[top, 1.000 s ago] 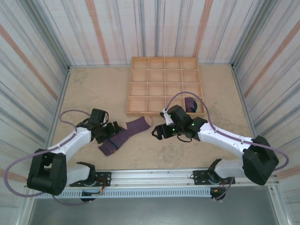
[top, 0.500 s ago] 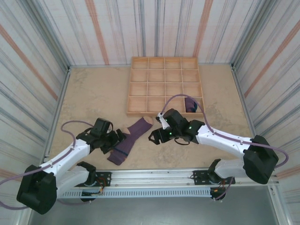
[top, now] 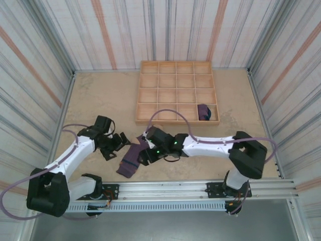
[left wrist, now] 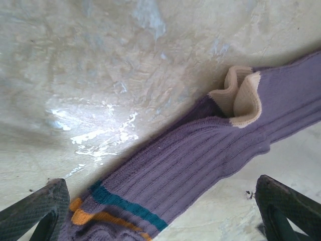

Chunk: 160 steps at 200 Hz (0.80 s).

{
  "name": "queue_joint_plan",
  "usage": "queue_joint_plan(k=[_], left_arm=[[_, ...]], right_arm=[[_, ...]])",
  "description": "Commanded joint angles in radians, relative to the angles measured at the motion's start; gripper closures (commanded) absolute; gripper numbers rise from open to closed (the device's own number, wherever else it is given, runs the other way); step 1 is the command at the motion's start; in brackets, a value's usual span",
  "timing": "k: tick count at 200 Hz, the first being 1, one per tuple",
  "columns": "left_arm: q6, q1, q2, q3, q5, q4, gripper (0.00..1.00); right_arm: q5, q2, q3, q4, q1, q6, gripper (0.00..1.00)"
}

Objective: Roll the socks

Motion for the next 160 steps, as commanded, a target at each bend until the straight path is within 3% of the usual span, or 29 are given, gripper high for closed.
queue_joint_plan(k=[1, 50, 103, 160], left_arm=[[0.102, 0.051, 0.022, 0.040, 0.076, -0.092, 0.01], [0.146, 0.114, -0.016, 0.023, 0.127, -0.149, 0.01], [0.123, 0.116, -0.055, 0.000, 0.143, -0.174, 0.01], [0.126, 0.132, -0.049, 0.024, 0.136, -0.174, 0.01]], right_arm=[[0.000, 0.094, 0.095, 0.040, 0.034, 0.064, 0.13], [-0.038, 0.229, 0.194, 0.066, 0.076, 0.105, 0.14], [-0.069, 0.278, 0.209, 0.043, 0.112, 0.113, 0.17], [0.167, 0.227, 0.308, -0.199, 0.201, -0.055, 0.18]])
